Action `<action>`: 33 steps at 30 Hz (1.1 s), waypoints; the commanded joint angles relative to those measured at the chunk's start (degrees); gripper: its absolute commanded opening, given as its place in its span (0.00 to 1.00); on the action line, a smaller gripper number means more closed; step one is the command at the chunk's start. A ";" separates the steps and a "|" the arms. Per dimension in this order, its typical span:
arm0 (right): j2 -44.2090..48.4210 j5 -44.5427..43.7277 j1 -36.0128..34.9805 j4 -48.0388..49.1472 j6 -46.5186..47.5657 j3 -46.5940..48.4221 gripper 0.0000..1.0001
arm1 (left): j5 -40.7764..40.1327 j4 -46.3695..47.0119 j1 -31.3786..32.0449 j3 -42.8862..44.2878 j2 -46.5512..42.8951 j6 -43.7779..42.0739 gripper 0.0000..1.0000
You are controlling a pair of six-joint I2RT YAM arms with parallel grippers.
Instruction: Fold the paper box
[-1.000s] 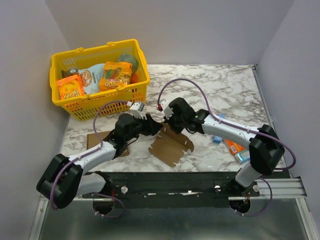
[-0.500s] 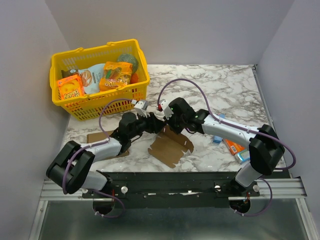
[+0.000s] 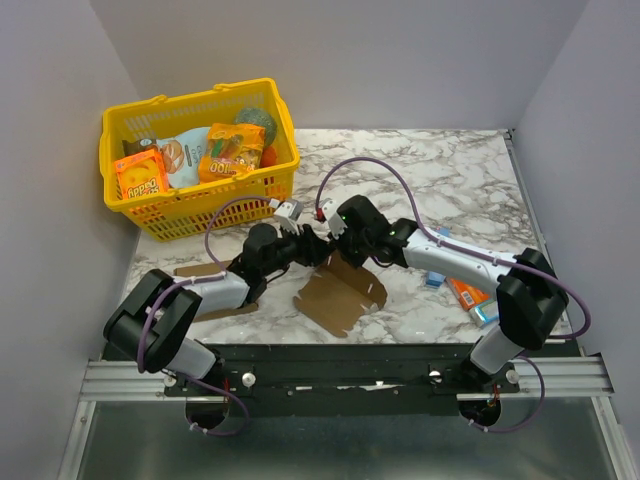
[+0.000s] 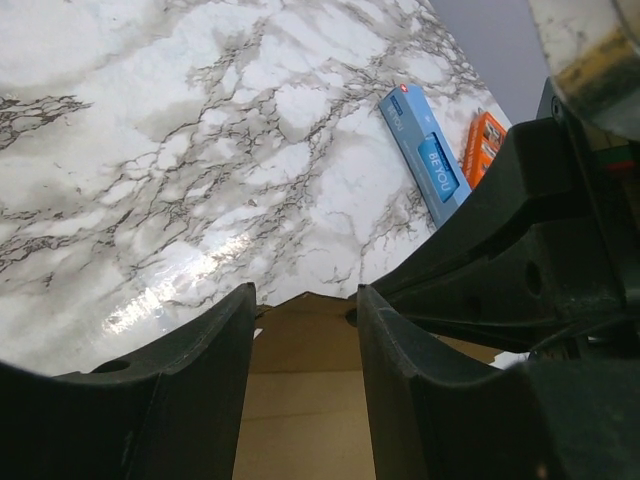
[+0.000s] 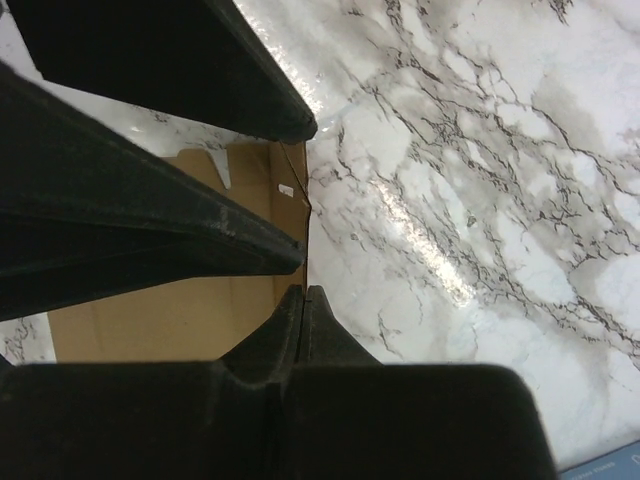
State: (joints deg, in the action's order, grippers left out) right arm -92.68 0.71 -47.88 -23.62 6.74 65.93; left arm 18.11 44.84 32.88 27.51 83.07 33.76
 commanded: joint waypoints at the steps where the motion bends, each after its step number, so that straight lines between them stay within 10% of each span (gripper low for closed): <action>1: -2.15 -2.20 0.24 -1.52 -1.03 0.60 0.01 | 0.97 0.52 2.44 0.27 -1.41 1.92 0.53; 22: -1.36 -5.54 0.33 -1.96 -1.65 0.25 0.01 | -4.48 -2.53 8.16 -1.14 -2.36 3.09 0.52; 33: 1.45 -7.48 1.65 -1.96 -0.24 -1.24 0.01 | -12.30 -15.13 5.88 -7.81 -13.63 -2.12 0.81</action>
State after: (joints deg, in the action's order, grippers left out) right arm -94.00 -4.80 -46.78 -26.11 5.65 65.84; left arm 10.57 35.22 39.48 23.68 71.44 33.93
